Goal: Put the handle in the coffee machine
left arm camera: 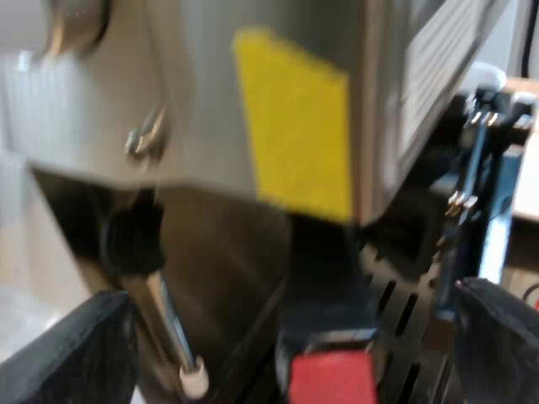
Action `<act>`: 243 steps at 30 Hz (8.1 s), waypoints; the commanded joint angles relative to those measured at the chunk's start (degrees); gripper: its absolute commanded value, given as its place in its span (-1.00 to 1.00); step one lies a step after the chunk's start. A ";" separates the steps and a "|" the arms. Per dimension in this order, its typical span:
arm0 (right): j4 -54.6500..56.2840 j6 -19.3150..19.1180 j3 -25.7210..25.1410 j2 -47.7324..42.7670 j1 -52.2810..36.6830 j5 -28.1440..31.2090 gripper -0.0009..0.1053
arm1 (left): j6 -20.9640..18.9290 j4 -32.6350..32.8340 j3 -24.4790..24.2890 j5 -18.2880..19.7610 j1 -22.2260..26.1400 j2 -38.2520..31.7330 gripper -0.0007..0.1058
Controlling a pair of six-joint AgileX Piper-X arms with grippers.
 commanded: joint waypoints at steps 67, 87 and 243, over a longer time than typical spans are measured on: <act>-4.88 -0.35 -0.80 -1.33 -0.36 -0.66 -0.32 | -0.20 -2.41 -0.67 -0.97 2.94 8.34 -0.97; -4.88 -0.35 -0.80 -1.33 -0.36 -0.66 -0.32 | 4.25 13.85 -0.54 2.83 2.63 2.34 -0.97; 99.85 19.44 0.34 -54.71 17.75 -18.67 0.46 | 5.74 35.59 -9.16 -12.27 -16.39 -1.30 -0.97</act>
